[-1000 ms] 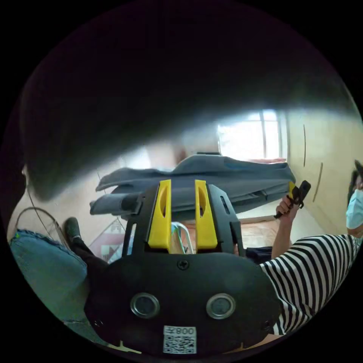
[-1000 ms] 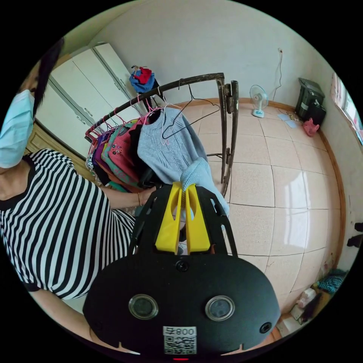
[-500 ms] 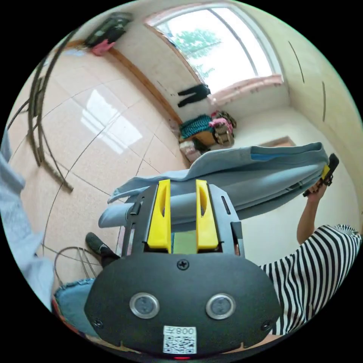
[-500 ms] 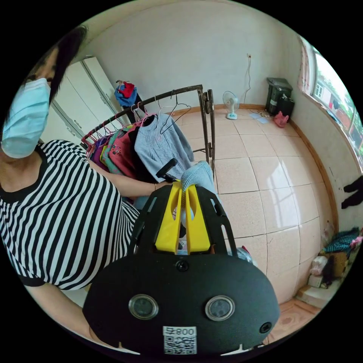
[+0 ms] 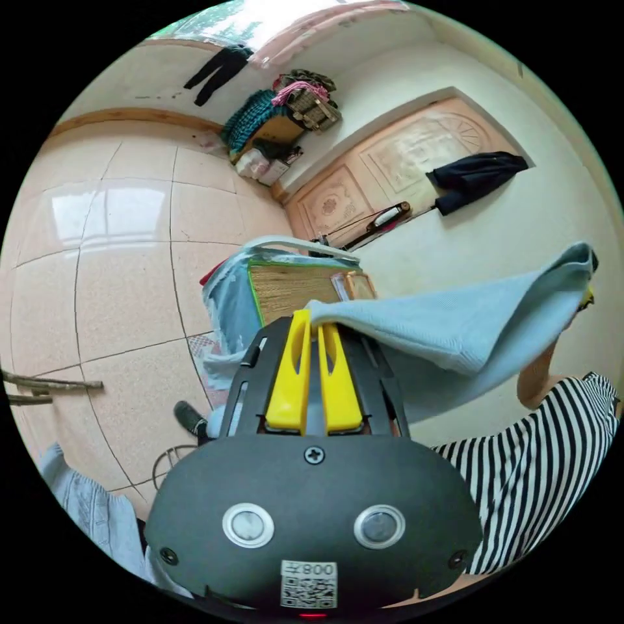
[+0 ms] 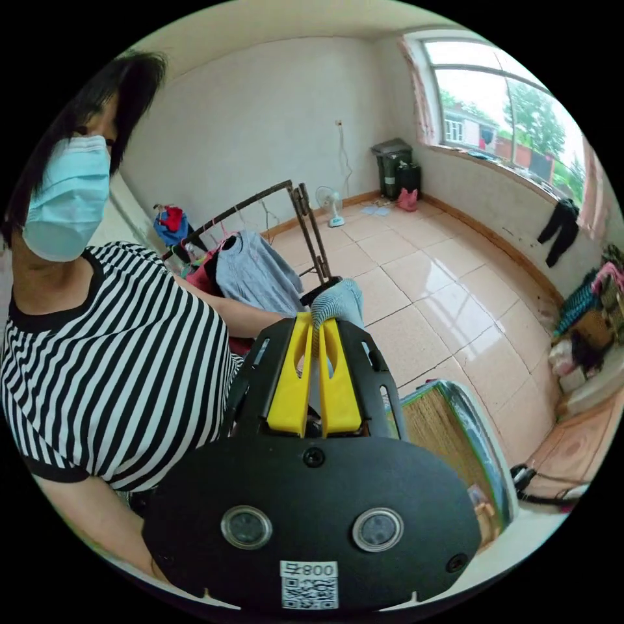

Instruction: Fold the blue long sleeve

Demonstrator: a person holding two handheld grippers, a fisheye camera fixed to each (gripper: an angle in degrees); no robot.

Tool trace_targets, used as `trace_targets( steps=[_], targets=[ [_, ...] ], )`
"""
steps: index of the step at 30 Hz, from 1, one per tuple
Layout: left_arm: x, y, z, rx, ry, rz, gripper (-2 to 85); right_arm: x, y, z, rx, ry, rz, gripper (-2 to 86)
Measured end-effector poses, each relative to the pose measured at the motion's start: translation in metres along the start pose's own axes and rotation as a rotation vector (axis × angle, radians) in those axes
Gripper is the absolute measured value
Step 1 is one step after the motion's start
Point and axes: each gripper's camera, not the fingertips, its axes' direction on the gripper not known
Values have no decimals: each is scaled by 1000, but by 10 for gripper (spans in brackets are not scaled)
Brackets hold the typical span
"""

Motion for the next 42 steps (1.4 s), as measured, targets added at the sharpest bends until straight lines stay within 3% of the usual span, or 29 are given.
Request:
trace_targets(
  steps=[3, 8, 14, 18, 25, 31, 42],
  targets=[
    [-3, -22, -24, 37, 7, 65, 8, 2, 63, -31, 139, 68, 172, 10],
    [42, -89, -49, 53, 74, 402, 7, -37, 171, -66, 342, 263, 452, 13],
    [135, -131, -30, 28, 211, 804, 7, -143, 264, -71, 579, 514, 685, 14],
    [175, -125, -12, -16, 342, 960, 8, -239, 300, -57, 698, 697, 763, 13],
    [253, -58, 28, -97, 511, 1199, 9, -402, 324, -22, 787, 1031, 810, 14],
    [311, 27, 47, -72, 626, 1312, 10, -511, 331, -4, 742, 1263, 786, 15],
    [398, 176, 90, -106, 791, 1458, 11, -614, 356, 15, 685, 1538, 835, 15]
  ],
)
